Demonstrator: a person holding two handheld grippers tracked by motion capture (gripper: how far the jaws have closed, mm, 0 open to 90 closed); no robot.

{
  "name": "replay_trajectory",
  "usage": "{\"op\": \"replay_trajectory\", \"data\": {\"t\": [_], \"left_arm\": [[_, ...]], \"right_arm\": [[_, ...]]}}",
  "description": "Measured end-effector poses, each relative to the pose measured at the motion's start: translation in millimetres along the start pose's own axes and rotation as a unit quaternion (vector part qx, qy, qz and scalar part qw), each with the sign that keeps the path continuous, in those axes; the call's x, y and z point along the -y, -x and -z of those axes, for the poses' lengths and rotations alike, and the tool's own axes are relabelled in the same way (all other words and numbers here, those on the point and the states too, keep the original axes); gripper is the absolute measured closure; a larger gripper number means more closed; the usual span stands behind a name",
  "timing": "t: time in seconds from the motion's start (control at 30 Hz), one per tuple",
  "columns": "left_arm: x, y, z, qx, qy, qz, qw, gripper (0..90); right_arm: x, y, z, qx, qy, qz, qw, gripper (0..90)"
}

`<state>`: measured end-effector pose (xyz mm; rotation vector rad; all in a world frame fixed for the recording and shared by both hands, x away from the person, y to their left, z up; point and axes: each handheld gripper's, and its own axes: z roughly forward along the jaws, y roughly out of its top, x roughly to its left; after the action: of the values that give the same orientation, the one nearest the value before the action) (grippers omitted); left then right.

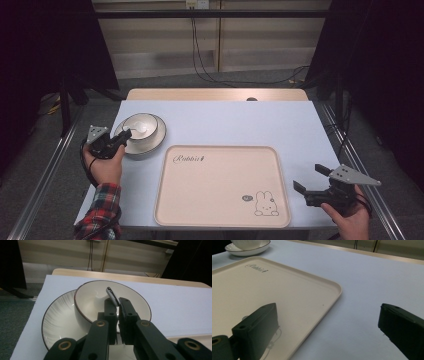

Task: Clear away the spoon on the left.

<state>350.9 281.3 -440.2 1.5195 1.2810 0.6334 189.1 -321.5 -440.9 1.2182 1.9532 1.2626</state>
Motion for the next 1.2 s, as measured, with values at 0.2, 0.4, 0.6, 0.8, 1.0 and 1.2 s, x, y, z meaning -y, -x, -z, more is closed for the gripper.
{"op": "replay_trajectory", "data": {"t": [0.2, 0.4, 0.6, 0.8, 1.0, 1.2], "left_arm": [[12.1, -4.1, 4.5, -0.010, -0.009, 0.003, 0.9999, 84.5], [17.6, -7.9, 5.4, -0.012, -0.016, 0.006, 0.9998, 82.6], [16.6, -5.5, 4.2, -0.014, -0.012, -0.001, 0.9998, 78.5], [15.2, -6.9, 2.8, -0.020, -0.008, 0.003, 0.9998, 73.5], [15.2, -11.0, 3.0, -0.030, 0.002, 0.018, 0.9994, 67.7], [15.0, -14.8, 2.3, -0.037, 0.007, 0.033, 0.9987, 63.6]], "right_arm": [[-0.3, -0.5, 0.0, 0.001, 0.002, 0.001, 1.0000, 2.4], [-0.3, -1.3, -1.2, 0.000, 0.001, -0.001, 1.0000, 2.5], [-0.1, -2.0, -2.2, -0.002, -0.002, 0.002, 1.0000, 2.5], [0.3, -1.5, -2.1, -0.004, -0.003, 0.000, 1.0000, 2.5], [0.4, -1.7, -2.6, -0.002, -0.003, 0.000, 1.0000, 2.5], [0.4, -1.9, -3.0, -0.003, -0.005, -0.001, 1.0000, 2.5]]}}
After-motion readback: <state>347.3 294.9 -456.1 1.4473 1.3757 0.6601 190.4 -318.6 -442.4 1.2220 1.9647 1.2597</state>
